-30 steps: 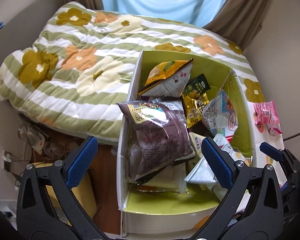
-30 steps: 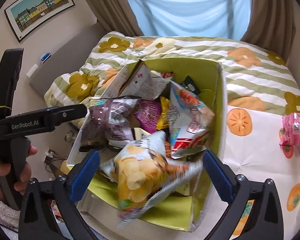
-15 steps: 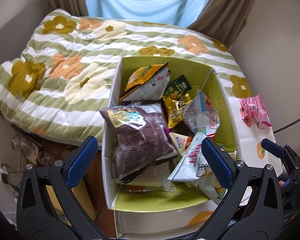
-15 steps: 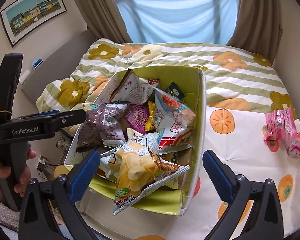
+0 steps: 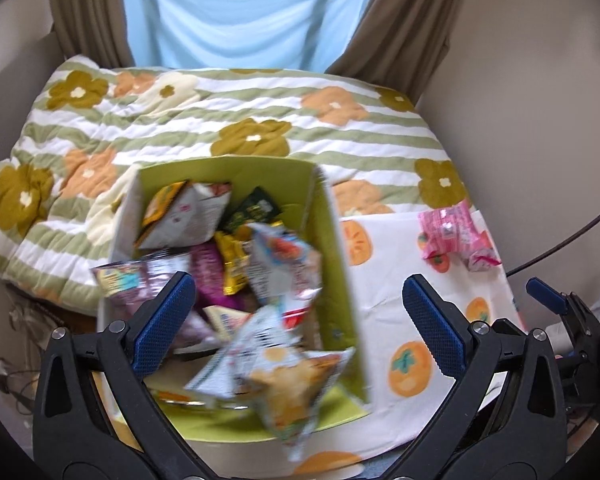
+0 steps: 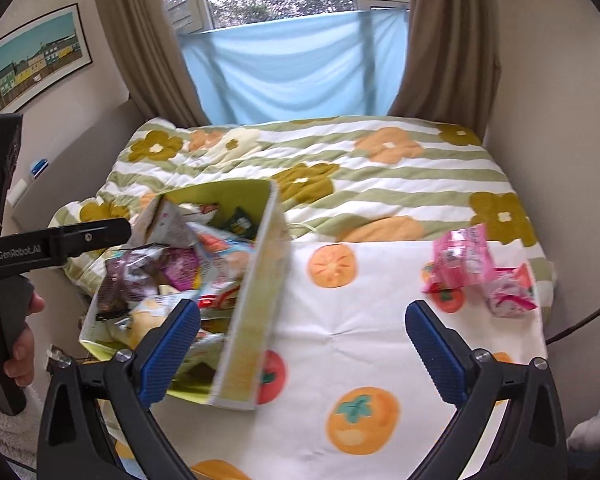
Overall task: Organize snacks
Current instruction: 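Move both tools toward the two pink candy bags on the sheet, then grasp the pink striped bag with left tool while right tool grasps the pink soft-candy bag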
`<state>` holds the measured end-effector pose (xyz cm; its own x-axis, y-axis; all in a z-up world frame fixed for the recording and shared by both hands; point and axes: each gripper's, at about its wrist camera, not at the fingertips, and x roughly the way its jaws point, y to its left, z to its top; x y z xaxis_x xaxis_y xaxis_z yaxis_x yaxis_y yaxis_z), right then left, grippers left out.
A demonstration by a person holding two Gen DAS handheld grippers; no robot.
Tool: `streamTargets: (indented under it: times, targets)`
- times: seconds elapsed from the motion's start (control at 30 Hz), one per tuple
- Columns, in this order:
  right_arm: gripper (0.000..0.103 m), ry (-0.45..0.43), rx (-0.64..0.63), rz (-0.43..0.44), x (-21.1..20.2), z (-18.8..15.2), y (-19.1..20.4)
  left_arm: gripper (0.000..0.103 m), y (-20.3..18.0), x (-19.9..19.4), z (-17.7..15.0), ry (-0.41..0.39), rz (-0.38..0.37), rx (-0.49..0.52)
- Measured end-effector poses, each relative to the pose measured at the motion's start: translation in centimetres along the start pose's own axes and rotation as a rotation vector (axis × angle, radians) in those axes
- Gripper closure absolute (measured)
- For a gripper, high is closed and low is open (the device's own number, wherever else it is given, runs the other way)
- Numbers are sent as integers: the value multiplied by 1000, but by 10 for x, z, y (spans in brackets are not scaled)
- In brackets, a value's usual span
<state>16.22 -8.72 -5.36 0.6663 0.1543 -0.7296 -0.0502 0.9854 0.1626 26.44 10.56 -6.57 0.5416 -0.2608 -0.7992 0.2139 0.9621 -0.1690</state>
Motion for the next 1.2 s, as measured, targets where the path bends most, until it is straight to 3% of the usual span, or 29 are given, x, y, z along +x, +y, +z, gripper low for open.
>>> streamTargets:
  times: [0.3, 0.63, 0.97, 1.2]
  targets:
    - [1, 5, -11, -54, -15, 4, -121, 0, -136, 50, 16, 35, -59, 35]
    - [1, 38, -69, -135, 11, 2, -215, 0, -259, 161, 35, 197, -107, 151]
    - [1, 133, -75, -143, 91, -7, -256, 0, -308, 293, 40, 363, -107, 287]
    - [1, 200, -117, -157, 133, -8, -262, 1, -311, 347, 36, 426, -67, 325]
